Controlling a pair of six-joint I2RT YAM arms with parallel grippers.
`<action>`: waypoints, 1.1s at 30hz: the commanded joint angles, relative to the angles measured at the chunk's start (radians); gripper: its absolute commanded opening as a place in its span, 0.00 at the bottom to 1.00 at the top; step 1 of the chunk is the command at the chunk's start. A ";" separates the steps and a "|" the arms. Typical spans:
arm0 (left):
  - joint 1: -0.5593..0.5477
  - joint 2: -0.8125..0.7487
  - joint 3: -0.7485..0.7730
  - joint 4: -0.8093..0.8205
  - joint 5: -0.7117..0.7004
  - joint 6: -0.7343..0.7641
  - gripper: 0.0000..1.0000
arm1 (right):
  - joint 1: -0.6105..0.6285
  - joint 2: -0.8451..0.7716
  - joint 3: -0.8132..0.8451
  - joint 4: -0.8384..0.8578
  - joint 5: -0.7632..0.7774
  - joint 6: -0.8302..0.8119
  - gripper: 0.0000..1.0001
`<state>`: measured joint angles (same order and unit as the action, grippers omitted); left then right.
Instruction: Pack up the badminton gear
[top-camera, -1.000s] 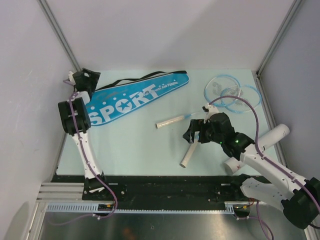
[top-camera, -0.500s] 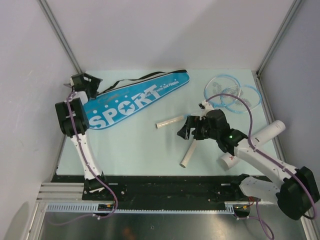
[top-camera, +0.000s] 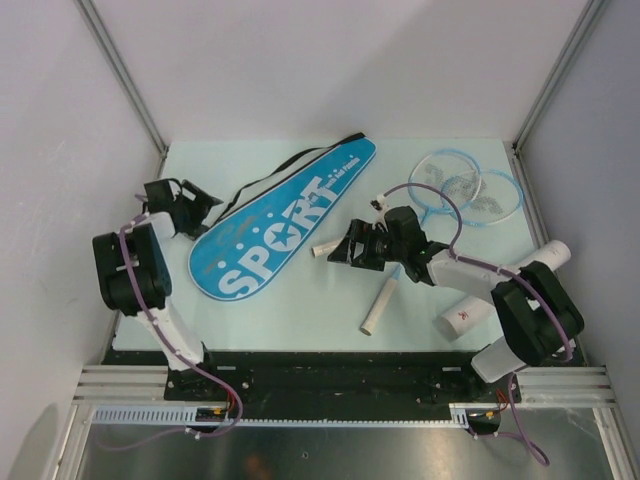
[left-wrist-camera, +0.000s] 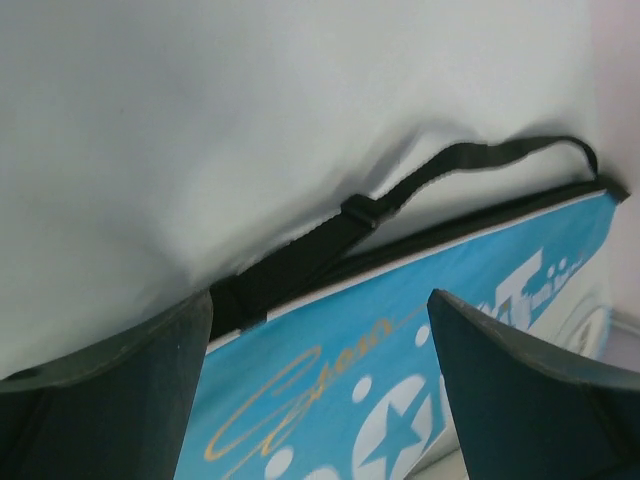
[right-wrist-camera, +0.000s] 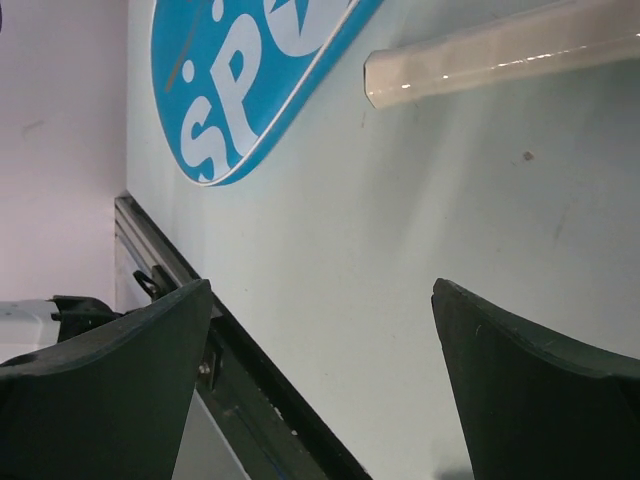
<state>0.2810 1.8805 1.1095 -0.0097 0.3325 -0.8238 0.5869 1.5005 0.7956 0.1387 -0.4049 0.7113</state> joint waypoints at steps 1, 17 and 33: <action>-0.023 -0.136 -0.022 -0.015 -0.070 0.230 0.93 | 0.004 0.040 0.051 0.145 -0.081 0.063 0.96; -0.187 0.285 0.500 -0.337 -0.173 0.729 0.66 | 0.016 -0.101 0.050 -0.074 0.011 -0.032 0.97; -0.264 -0.070 0.429 -0.397 -0.305 0.557 0.00 | 0.091 0.119 0.065 0.300 -0.048 0.198 0.82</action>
<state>0.0311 2.0525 1.5341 -0.4110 0.0044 -0.1707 0.6418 1.4925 0.8146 0.1905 -0.4175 0.7517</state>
